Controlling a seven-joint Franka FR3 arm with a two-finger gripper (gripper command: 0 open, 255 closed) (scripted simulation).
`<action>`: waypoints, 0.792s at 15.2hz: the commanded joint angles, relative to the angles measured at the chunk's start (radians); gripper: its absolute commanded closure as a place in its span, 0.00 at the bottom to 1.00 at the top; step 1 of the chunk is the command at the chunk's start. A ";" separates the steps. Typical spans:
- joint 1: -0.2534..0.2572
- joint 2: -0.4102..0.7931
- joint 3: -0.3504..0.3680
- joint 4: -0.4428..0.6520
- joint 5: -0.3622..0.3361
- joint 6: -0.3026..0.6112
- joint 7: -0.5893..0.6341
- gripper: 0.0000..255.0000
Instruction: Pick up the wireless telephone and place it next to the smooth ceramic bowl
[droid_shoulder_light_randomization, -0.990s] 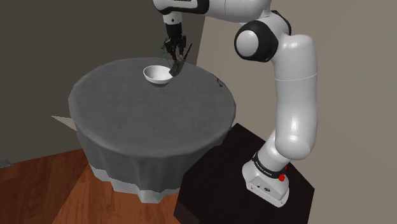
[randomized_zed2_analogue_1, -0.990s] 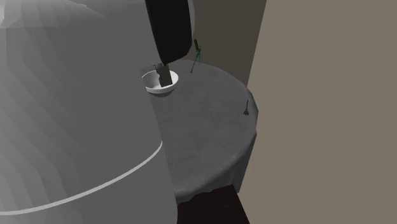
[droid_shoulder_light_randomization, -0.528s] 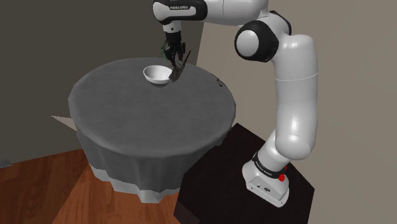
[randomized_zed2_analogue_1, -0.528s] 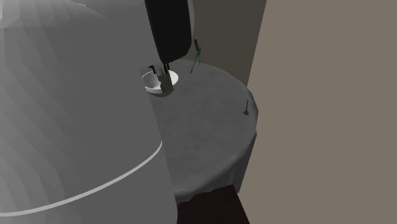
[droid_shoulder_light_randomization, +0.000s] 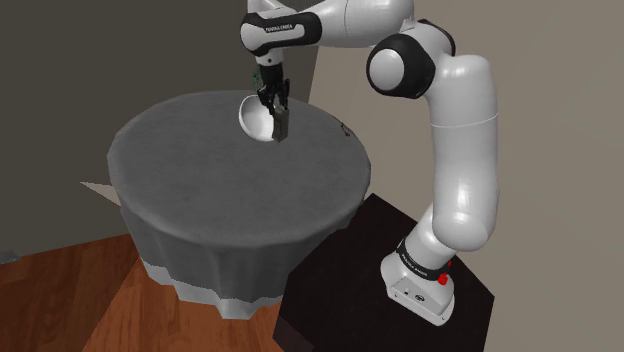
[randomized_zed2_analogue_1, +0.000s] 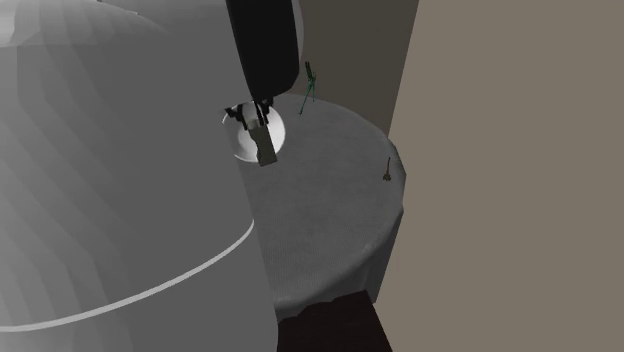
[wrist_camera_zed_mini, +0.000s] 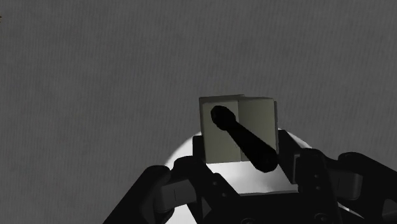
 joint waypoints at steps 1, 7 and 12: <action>0.002 0.002 0.001 -0.025 0.000 0.027 0.004 1.00; 0.001 0.011 0.002 -0.049 0.001 0.060 0.008 1.00; 0.001 0.011 0.002 -0.049 0.001 0.060 0.008 1.00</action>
